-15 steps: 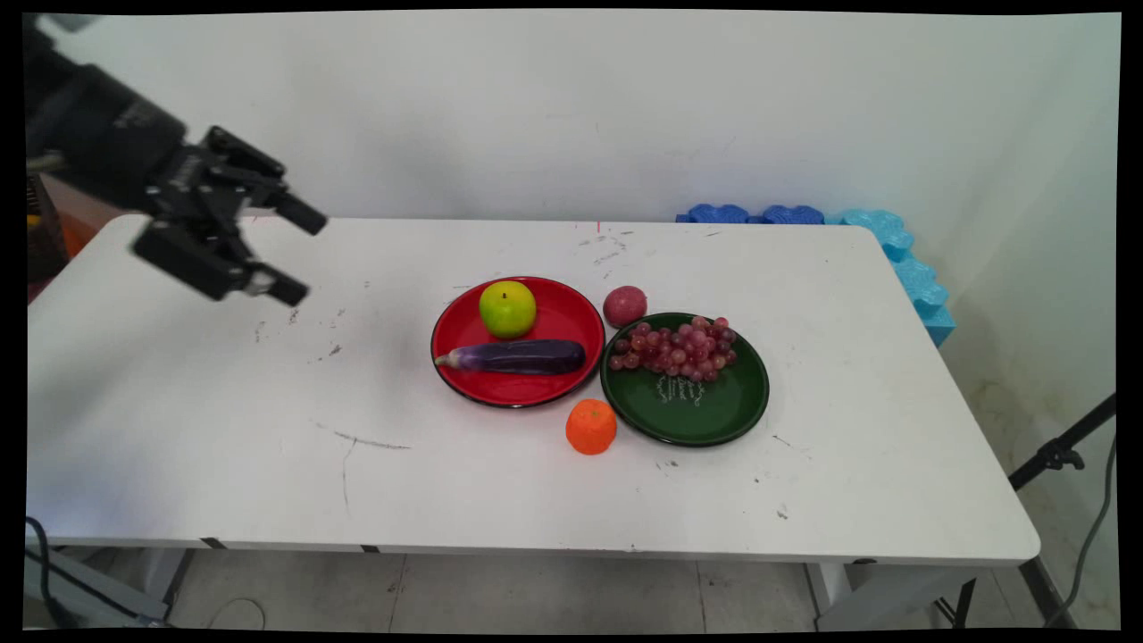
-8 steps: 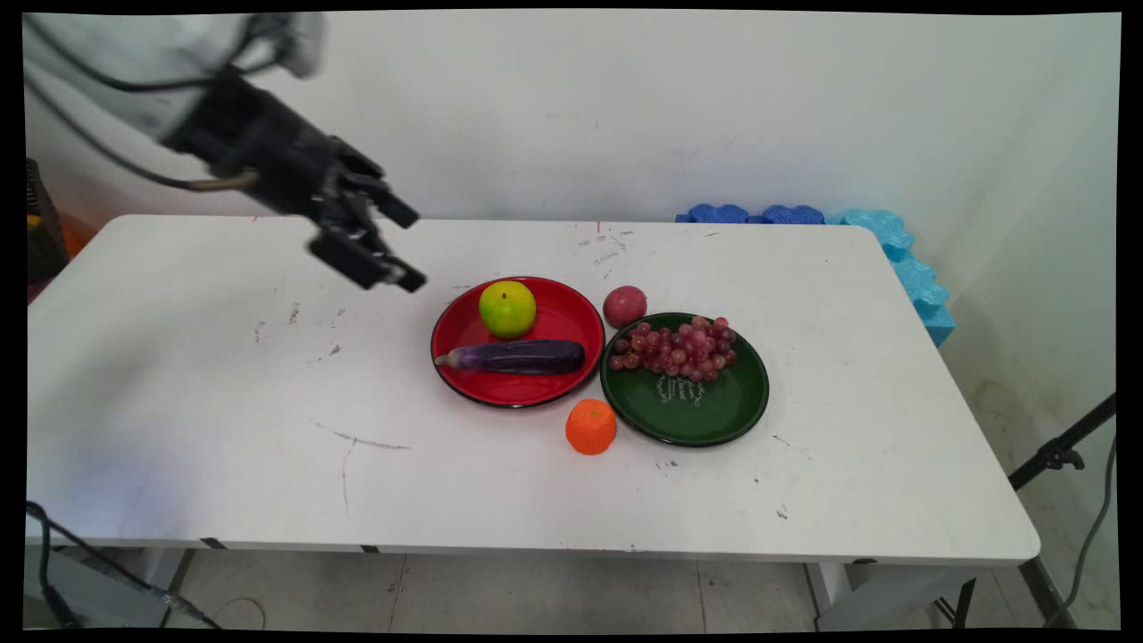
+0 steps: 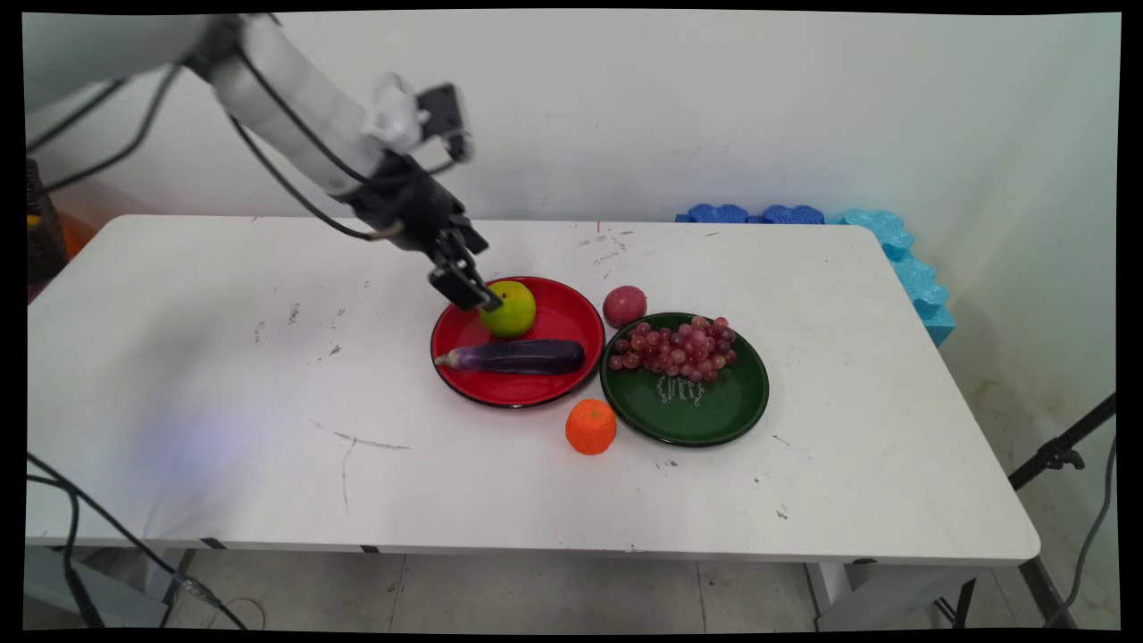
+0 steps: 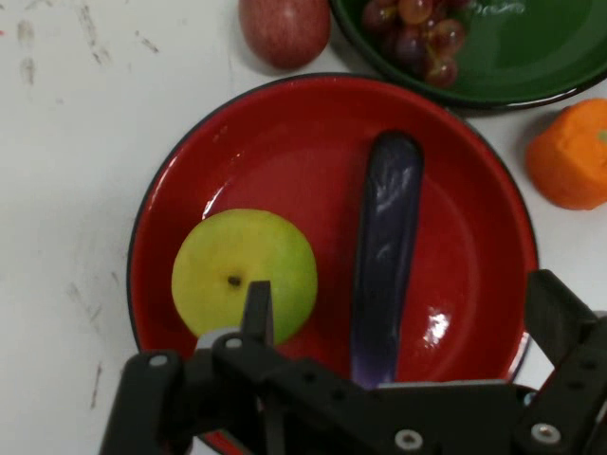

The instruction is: Pick up the eggplant from the red plate

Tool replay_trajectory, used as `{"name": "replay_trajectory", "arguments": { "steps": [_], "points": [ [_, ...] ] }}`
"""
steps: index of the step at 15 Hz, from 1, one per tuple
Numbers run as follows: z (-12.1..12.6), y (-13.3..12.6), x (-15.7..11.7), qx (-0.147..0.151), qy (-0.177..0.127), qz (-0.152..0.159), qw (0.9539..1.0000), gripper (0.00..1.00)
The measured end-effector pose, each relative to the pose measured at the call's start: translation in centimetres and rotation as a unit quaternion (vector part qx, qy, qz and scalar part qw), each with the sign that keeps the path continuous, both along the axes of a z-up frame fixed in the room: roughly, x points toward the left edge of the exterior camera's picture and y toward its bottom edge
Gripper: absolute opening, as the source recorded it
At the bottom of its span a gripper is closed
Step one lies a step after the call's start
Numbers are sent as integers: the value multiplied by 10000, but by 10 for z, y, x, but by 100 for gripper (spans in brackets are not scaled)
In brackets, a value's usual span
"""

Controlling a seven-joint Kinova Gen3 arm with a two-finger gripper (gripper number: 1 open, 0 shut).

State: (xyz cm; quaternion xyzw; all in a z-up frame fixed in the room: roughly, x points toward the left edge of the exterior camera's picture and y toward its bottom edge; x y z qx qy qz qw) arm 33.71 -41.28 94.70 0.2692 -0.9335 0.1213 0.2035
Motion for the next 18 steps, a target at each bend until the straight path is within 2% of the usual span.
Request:
{"name": "replay_trajectory", "arguments": {
  "steps": [3,8,18],
  "points": [
    [-24,-17,-9,91,-152,32,9998,100],
    [-68,-41,-41,403,-303,-197,9985,100],
    [-110,-67,-70,703,-573,-581,9942,100]
  ]
}}
